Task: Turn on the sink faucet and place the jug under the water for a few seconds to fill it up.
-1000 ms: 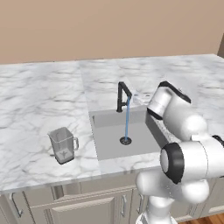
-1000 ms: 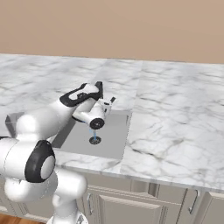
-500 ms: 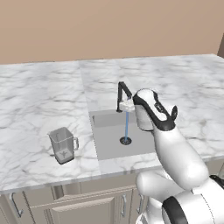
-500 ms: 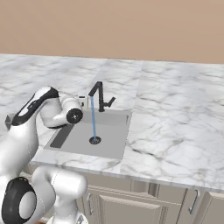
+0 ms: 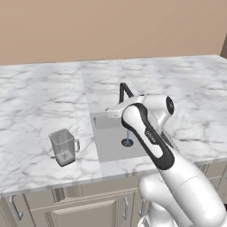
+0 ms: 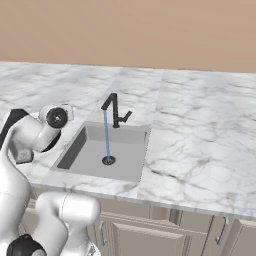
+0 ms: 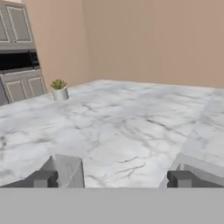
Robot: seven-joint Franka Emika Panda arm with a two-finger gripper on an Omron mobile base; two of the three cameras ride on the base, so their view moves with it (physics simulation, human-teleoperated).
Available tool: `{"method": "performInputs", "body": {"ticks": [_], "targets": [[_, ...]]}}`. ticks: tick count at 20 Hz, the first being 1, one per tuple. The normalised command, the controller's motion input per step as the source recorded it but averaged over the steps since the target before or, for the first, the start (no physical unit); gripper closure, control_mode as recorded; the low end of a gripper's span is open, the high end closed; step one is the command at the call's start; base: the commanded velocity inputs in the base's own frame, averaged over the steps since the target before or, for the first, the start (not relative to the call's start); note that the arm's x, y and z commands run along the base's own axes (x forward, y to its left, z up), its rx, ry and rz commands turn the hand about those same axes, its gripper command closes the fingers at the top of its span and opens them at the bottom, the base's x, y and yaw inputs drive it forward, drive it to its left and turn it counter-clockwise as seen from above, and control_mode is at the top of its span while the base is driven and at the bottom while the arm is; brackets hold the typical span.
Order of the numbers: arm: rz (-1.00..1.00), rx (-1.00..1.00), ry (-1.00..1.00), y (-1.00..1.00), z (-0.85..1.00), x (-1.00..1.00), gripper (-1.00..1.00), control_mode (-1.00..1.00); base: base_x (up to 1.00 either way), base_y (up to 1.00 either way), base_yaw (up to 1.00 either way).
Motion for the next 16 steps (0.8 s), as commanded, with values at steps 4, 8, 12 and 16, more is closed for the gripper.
{"method": "performInputs", "body": {"ticks": [4, 8, 12, 16], "targets": [[0.23, -0.04, -0.08, 0.66, -1.00, -0.04, -1.00, -1.00, 0.00, 0.00, 0.00], [0.21, 0.00, -0.07, 0.51, -0.91, 0.00, -1.00, -1.00, 0.00, 0.00, 0.00], [0.22, 0.00, -0.11, 0.18, -0.73, 0.19, -1.00, -1.00, 0.00, 0.00, 0.00], [0.21, 0.00, -0.10, 0.01, -0.52, 0.15, -1.00, -1.00, 0.00, 0.00, 0.00]]}}
